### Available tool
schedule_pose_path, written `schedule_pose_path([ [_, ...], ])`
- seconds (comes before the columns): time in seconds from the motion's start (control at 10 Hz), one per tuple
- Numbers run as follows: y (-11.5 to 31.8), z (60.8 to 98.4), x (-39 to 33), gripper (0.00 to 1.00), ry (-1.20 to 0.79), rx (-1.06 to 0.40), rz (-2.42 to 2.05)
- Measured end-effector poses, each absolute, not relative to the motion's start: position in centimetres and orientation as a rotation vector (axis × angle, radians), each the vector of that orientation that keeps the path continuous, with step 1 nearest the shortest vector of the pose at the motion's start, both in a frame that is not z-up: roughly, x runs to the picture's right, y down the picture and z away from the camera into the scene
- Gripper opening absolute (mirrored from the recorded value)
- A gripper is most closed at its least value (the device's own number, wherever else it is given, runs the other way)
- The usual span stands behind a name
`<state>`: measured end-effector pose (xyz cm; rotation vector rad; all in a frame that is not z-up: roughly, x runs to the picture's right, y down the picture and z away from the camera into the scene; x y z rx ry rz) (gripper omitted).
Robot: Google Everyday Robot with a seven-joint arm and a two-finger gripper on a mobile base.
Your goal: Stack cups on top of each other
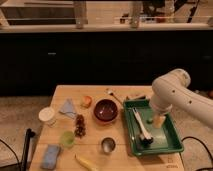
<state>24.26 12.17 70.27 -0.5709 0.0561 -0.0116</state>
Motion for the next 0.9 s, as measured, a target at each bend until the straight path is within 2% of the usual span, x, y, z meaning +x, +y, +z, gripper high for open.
schedule_pose_path([
  [0.1,12.4,70.4,24.2,0.54,0.055,-0.572,-0.012],
  [0.2,12.5,70.6,24.1,0.58,0.054,-0.572,-0.012],
  [0.4,13.0,70.7,23.8,0.76,0.053,-0.573,-0.016],
  [0.5,13.0,70.7,23.1,0.80,0.047,-0.569,-0.036],
  [0.7,13.2,70.8,22.1,0.75,0.047,-0.568,-0.025],
  [0.9,13.5,70.8,22.1,0.79,0.048,-0.562,-0.029],
])
